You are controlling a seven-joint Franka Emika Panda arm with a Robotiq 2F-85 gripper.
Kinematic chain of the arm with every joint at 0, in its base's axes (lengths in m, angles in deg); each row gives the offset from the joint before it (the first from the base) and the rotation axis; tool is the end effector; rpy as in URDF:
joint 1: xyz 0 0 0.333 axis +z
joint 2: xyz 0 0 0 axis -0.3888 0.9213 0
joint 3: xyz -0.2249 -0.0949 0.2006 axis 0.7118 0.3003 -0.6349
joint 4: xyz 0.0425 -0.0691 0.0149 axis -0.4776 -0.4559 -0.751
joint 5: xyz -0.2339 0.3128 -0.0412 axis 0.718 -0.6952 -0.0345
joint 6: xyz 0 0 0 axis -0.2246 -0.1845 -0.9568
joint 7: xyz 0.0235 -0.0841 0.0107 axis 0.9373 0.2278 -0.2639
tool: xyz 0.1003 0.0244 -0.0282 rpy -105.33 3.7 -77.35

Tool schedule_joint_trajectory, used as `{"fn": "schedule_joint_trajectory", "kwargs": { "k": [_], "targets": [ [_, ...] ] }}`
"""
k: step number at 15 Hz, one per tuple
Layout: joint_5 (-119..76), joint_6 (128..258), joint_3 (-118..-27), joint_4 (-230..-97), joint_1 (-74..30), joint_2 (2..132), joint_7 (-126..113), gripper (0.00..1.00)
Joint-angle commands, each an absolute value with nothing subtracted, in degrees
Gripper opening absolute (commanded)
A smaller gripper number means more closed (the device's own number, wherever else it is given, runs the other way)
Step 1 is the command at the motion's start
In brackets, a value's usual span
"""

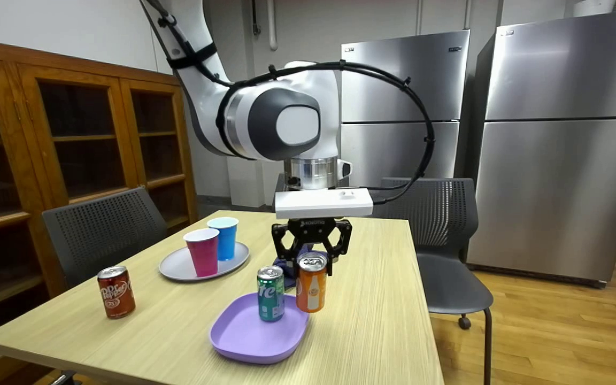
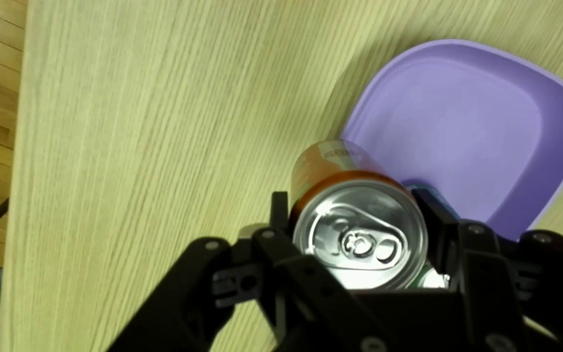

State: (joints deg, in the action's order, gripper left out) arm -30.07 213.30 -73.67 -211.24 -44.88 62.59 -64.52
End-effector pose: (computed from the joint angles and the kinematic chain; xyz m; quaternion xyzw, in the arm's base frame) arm 0.4445 -0.2096 0.2212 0.9782 0.2056 0.0291 0.0023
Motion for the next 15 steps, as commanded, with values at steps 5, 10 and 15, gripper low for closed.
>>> {"fn": "schedule_joint_trajectory", "kwargs": {
  "k": [5,10,15],
  "targets": [
    [-33.9,211.4,-73.5,-218.1,-41.8,55.7,-73.5,0.38],
    [-31.5,213.7,-72.8,-219.5,-38.9,57.7,-70.7,0.38],
    [-25.7,215.5,-71.0,-219.7,-36.6,59.4,-66.7,0.38]
  ]
}}
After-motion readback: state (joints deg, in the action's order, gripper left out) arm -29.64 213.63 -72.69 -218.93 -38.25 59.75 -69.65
